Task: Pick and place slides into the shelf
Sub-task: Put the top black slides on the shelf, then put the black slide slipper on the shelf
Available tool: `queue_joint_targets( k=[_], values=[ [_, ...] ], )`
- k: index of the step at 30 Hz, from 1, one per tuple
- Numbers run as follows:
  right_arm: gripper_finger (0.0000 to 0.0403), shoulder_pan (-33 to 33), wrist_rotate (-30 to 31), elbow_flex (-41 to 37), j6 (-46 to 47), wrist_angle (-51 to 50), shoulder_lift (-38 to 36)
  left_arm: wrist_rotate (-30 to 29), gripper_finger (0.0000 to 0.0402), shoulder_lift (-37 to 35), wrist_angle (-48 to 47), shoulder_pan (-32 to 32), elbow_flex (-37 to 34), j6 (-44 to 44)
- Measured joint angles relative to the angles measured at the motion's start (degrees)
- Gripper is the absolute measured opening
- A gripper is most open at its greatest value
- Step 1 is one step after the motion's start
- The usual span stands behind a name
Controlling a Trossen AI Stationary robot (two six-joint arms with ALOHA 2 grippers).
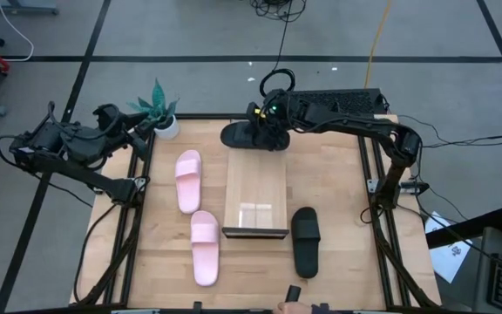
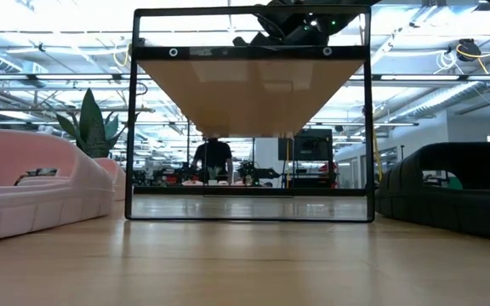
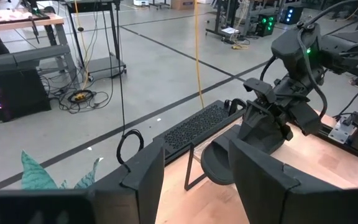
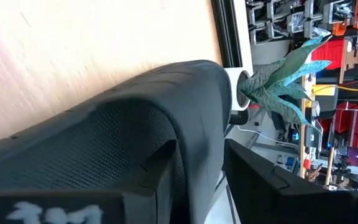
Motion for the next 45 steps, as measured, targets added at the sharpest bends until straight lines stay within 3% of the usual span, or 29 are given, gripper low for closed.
queue_joint_targets(
  k=[24,34,41,45],
  values=[
    [0.0125,0.61,3.69,0.00,-1.19,-5.86,-4.47,1.16,0.0182,2.73,0.07,0.00,-0.04,-0.62],
    [0.0125,2.33,15.13,0.00,-0.60,-10.50,-9.23,1.13,0.0182,2.73,0.11,0.02,-0.04,-0.49],
    [0.0125,5.33,22.87,0.00,7.45,-15.41,-17.25,1.12,0.0182,2.91,0.13,0.02,-0.04,-0.29],
    [0.0125,9.37,36.88,0.02,15.74,-12.89,-22.12,1.12,0.0182,2.96,0.13,0.02,-0.04,-0.21]
  ],
)
